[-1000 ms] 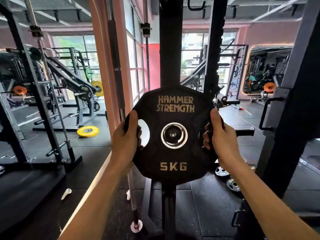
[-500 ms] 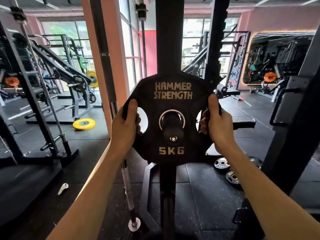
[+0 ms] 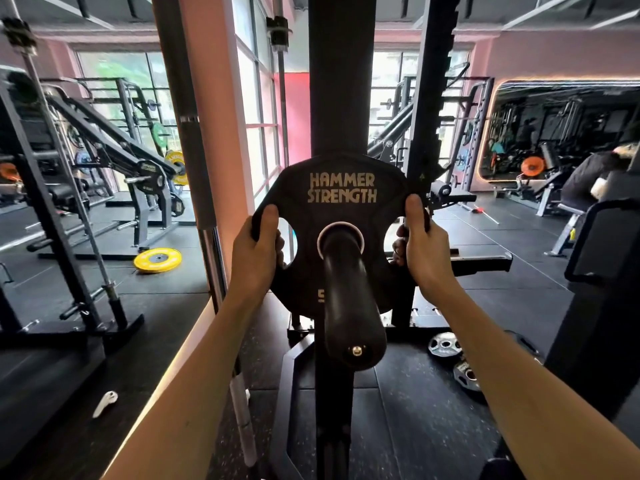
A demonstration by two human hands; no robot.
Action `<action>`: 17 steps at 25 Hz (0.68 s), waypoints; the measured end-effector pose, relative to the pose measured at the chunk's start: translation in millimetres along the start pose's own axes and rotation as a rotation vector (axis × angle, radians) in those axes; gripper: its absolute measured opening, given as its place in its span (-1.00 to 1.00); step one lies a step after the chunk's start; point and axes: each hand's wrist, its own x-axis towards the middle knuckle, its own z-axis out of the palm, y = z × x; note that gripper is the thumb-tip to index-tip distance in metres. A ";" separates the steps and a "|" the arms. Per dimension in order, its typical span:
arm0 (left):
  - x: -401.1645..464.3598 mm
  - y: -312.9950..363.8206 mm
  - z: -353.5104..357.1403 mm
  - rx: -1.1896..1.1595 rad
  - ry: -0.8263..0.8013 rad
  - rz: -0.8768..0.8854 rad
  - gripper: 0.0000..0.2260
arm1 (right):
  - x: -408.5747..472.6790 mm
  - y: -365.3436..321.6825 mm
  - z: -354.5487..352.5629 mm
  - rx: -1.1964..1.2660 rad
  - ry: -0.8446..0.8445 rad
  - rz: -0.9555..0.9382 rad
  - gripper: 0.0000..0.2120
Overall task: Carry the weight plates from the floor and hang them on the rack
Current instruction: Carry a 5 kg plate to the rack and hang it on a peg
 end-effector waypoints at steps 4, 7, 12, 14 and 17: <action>10.7 -11.8 -0.6 0.010 -0.010 0.038 -0.76 | 6.2 7.5 2.9 0.009 -0.004 -0.030 -0.54; 13.3 -17.6 -0.6 0.025 -0.015 0.066 -0.72 | 7.1 10.7 2.9 0.009 0.002 -0.038 -0.53; 12.6 -18.8 -4.0 0.056 -0.027 0.074 -0.70 | 3.1 11.0 2.3 0.019 -0.023 -0.026 -0.59; 8.0 -13.9 -5.6 0.102 -0.049 0.077 -0.69 | -0.7 5.5 -1.0 -0.034 -0.053 -0.030 -0.59; -3.7 3.0 -8.2 0.197 -0.064 0.048 -0.67 | -9.4 -8.7 -8.4 -0.157 -0.107 -0.017 -0.58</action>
